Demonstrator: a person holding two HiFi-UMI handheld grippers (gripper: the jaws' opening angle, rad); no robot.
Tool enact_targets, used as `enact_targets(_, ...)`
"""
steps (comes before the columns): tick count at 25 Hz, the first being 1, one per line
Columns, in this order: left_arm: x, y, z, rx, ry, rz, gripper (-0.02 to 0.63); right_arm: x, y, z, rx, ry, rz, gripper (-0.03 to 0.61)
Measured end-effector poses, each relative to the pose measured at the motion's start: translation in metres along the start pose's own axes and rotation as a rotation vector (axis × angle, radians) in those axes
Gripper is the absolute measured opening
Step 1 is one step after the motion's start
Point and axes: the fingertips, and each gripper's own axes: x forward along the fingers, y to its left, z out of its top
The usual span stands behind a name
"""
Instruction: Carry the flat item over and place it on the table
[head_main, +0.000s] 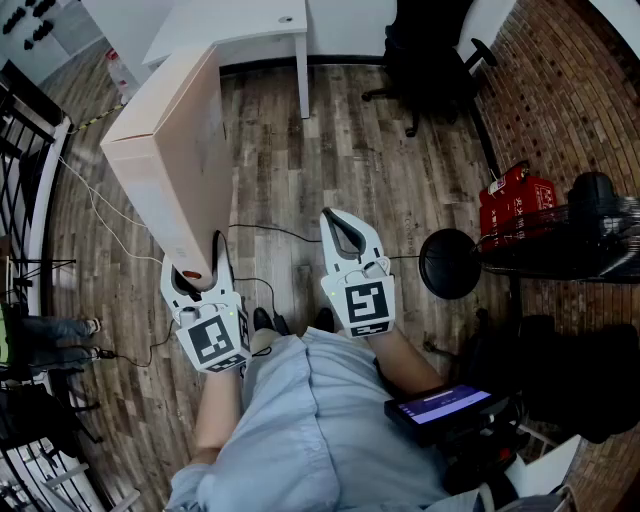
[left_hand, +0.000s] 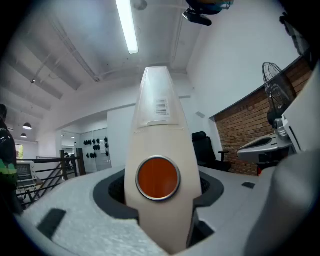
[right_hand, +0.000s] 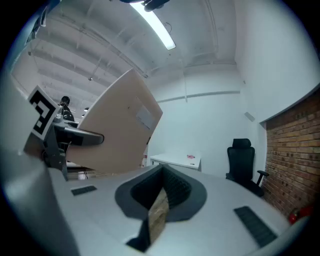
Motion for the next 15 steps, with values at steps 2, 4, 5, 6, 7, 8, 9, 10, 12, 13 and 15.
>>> enact_targets(2,-0.001,-0.005,0.001,0.001,-0.002,0.000,0.270,-0.003,-0.005,-0.002,-0.009,-0.011,0.001,0.003)
enact_targets(4,-0.002,-0.010,0.001,-0.001,-0.003,0.002,0.270,-0.005,-0.009,-0.004,-0.010,-0.004,0.000,0.003)
enact_targets(5,-0.002,-0.011,0.001,-0.001,-0.003,0.003,0.270,-0.006,-0.010,-0.006,-0.012,0.001,0.000,0.003)
enact_targets(6,-0.002,-0.011,0.001,-0.002,-0.002,0.005,0.270,-0.006,-0.010,-0.008,-0.015,0.003,0.003,0.003)
enact_targets(7,-0.002,-0.011,0.001,-0.003,-0.001,0.007,0.270,-0.006,-0.010,-0.009,-0.017,0.003,0.008,0.004)
enact_targets(8,-0.002,-0.010,0.001,-0.005,0.001,0.010,0.270,-0.006,-0.010,-0.008,-0.015,0.000,0.012,0.005)
enact_targets(9,-0.001,-0.008,0.002,-0.008,0.002,0.012,0.270,-0.006,-0.011,-0.007,-0.009,-0.005,0.012,0.005)
enact_targets(10,0.000,-0.007,0.003,-0.010,0.004,0.015,0.270,-0.005,-0.013,-0.005,-0.003,-0.011,0.009,0.005)
enact_targets(12,0.003,-0.005,0.004,-0.006,0.008,0.019,0.270,-0.004,-0.017,-0.003,0.004,-0.014,0.002,0.006)
enact_targets(13,0.005,-0.005,0.003,-0.002,0.011,0.020,0.270,-0.002,-0.019,-0.004,0.007,-0.011,0.000,0.006)
enact_targets(15,0.010,-0.003,0.001,0.002,0.017,0.023,0.270,0.005,-0.021,-0.008,0.010,-0.002,-0.002,0.006)
